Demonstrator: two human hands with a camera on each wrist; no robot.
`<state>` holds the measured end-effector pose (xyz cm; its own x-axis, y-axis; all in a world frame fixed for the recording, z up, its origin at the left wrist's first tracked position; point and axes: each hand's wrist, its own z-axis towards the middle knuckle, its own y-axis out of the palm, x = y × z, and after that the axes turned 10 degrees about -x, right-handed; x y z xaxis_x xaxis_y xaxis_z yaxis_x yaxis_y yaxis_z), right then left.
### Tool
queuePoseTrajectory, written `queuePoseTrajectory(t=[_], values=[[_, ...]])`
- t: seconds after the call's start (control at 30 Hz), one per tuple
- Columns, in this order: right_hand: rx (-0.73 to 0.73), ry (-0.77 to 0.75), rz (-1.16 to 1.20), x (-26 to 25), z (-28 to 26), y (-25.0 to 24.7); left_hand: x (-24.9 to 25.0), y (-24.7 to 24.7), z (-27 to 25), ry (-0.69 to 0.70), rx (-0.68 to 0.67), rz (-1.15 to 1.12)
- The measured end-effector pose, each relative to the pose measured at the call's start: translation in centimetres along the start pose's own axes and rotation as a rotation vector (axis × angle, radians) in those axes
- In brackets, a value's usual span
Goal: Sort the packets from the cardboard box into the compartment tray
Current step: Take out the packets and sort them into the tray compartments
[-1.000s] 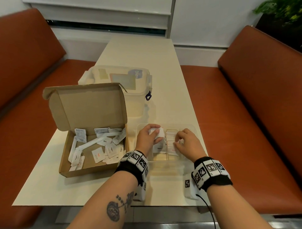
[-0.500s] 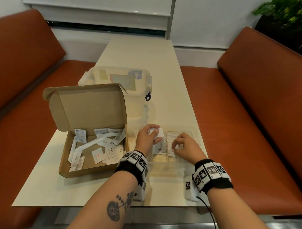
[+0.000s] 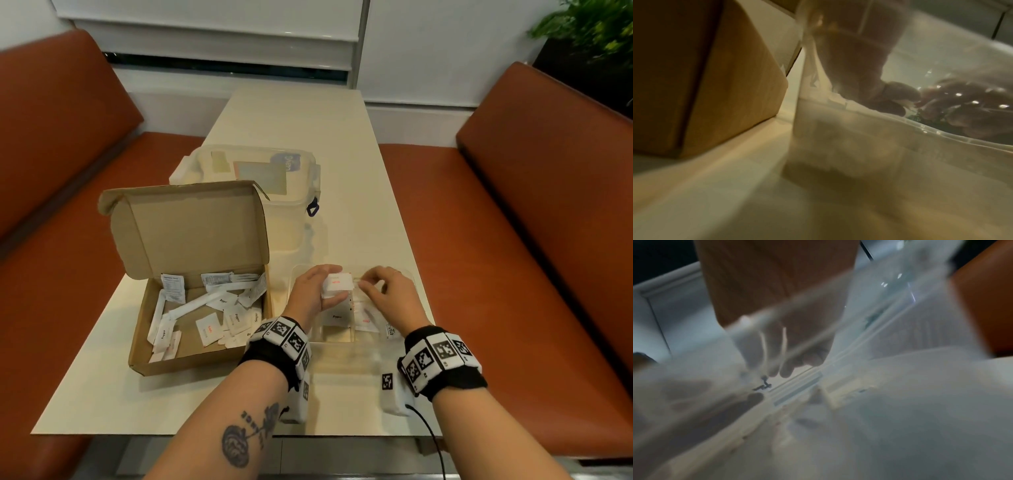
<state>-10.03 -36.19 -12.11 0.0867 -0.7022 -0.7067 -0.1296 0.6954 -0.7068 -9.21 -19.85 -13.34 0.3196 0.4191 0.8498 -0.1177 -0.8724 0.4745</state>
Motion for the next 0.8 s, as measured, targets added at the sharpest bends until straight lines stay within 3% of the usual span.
queuePoseTrajectory(t=[0.27, 0.8], values=[[-0.063, 0.063, 0.256, -1.6, 1.2, 0.6, 0.5, 0.4, -1.2, -0.079, -0.134, 0.098], [-0.094, 0.107, 0.499, -1.5, 1.2, 0.3, 0.2, -0.2, -1.0, -0.022, -0.108, 0.153]])
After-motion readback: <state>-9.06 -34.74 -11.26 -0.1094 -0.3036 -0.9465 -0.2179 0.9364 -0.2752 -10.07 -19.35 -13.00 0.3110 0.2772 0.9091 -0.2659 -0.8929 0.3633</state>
